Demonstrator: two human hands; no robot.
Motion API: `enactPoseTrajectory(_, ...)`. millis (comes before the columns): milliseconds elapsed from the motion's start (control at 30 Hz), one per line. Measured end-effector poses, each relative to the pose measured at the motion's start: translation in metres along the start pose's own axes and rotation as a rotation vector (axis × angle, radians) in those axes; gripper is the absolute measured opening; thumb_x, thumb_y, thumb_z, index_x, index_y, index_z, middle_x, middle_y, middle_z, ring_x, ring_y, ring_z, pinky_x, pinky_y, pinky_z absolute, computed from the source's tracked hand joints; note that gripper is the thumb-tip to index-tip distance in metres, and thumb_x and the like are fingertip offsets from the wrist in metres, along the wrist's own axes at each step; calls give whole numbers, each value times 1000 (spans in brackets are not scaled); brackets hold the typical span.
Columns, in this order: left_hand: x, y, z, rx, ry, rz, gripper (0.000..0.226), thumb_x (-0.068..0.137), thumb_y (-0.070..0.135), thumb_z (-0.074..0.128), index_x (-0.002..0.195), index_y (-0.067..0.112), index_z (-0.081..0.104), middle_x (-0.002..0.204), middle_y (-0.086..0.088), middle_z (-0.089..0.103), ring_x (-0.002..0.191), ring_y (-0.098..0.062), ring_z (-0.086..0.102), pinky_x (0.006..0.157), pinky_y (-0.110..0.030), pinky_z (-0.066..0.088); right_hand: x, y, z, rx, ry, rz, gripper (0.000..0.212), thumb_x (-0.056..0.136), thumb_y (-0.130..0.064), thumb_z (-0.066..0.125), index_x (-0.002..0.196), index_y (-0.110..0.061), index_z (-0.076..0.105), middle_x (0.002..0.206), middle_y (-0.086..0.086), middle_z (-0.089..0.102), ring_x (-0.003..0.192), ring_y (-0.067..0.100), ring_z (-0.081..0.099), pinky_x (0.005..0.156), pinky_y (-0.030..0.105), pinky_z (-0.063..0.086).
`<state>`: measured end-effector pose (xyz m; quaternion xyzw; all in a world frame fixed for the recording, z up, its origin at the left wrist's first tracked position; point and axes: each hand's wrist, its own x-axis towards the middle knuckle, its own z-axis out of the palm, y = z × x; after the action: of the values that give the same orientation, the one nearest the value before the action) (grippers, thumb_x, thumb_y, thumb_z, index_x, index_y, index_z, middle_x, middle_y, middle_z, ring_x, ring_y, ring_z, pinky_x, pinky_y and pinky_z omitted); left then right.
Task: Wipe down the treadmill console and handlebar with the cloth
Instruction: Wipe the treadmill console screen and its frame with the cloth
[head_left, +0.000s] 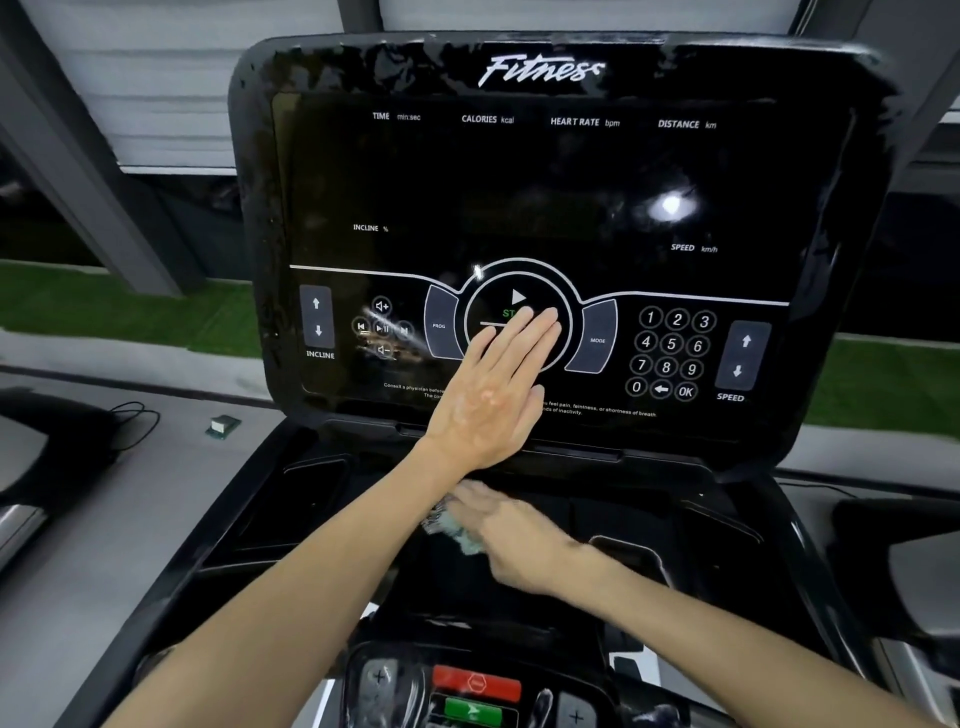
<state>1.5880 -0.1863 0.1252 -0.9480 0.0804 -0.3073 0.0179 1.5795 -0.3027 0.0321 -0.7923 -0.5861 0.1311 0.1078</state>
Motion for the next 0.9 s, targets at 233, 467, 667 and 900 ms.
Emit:
enactPoseTrajectory(233, 0, 0, -1, -7, 2, -2, 61, 93, 20, 46, 149, 4, 30, 158, -9, 28, 147, -23, 20, 120, -40, 17, -26, 3, -20, 247, -193, -192, 47, 91, 4, 55, 134, -15, 57, 150, -2, 43, 139, 12, 37, 112, 19, 30)
enactPoseTrajectory(467, 1, 1, -1, -14, -9, -11, 61, 93, 19, 45, 150, 5, 29, 158, -8, 28, 148, -23, 20, 119, -41, 19, -71, 51, -25, -25, 198, -27, 33, 72, -1, 58, 98, -18, 65, 108, -7, 61, 95, 15, 65, 79, 28, 56)
enactPoseTrajectory(667, 4, 9, -5, -40, 14, -8, 59, 93, 19, 46, 148, 3, 32, 157, -9, 29, 147, -23, 21, 120, -40, 18, -97, 64, -8, -171, 384, 75, 54, 53, 9, 63, 104, -7, 67, 106, 6, 68, 92, 24, 68, 81, 31, 57)
enactPoseTrajectory(900, 29, 52, 3, -135, 15, 72, 60, 92, 18, 48, 149, 4, 32, 158, -9, 29, 147, -22, 21, 119, -37, 17, -167, 109, -1, -108, 336, 319, 78, 41, 25, 65, 111, -10, 70, 117, 5, 69, 106, 23, 67, 90, 29, 53)
